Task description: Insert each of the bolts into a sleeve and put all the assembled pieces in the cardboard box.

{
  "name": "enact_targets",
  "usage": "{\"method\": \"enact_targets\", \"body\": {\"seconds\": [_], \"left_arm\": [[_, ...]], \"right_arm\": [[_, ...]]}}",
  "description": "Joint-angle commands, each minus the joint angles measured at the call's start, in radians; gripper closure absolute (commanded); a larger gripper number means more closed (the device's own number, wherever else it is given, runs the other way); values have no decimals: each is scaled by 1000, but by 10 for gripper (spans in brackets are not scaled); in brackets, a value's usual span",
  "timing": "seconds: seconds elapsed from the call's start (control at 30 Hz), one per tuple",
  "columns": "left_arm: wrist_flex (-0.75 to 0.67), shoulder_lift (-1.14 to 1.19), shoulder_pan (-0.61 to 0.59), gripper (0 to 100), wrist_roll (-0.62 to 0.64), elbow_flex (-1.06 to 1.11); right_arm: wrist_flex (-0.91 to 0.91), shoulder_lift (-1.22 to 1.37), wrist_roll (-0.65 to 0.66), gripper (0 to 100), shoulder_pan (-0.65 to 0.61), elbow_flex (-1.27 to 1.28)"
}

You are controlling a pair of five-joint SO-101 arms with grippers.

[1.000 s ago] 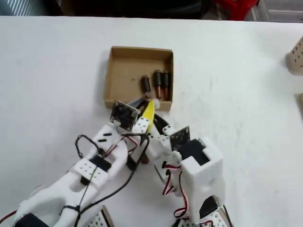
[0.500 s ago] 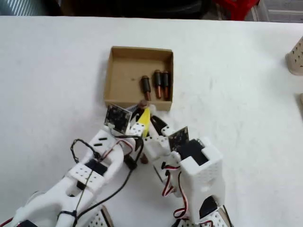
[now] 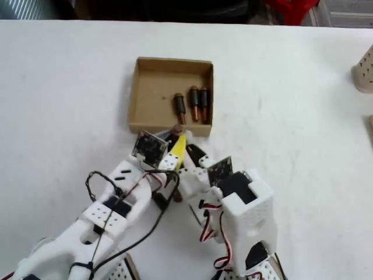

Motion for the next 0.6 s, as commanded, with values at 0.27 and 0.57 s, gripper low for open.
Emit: {"method": "enact_targets", "body": {"seconds": [0.27,0.57], "left_arm": [[118,-15,-50,736,-5,-6],[109,-16,-73,735,2,-11]], "right_arm": [[-27,-8,9,982,-5,0],[-27,-8,9,982,-5,0]]}}
